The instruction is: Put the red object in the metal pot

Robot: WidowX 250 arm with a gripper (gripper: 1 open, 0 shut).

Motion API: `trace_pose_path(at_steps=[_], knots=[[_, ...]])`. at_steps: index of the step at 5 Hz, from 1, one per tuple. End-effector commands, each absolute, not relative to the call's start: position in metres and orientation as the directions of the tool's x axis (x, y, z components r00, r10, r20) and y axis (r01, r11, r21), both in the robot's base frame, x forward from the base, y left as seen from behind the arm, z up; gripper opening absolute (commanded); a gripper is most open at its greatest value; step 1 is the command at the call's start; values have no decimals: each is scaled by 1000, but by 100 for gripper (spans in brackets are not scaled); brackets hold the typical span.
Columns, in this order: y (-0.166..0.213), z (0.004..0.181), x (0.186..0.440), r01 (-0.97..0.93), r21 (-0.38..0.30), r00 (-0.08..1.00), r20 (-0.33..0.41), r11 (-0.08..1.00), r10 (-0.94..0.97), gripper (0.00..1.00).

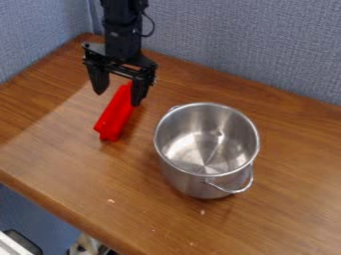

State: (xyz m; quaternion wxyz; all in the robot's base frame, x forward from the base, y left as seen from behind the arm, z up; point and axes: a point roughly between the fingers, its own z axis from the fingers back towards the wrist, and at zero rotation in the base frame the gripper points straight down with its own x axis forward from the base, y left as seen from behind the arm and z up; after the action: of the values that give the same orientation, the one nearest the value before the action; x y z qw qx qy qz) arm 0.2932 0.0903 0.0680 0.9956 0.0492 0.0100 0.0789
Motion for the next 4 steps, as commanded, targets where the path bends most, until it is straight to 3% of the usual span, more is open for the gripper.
trace_pose_path(at_steps=[1,4], knots=[[95,71,297,-175,99,984,29,980,173,100],[95,67,298,-194,96,981,45,976,191,100]])
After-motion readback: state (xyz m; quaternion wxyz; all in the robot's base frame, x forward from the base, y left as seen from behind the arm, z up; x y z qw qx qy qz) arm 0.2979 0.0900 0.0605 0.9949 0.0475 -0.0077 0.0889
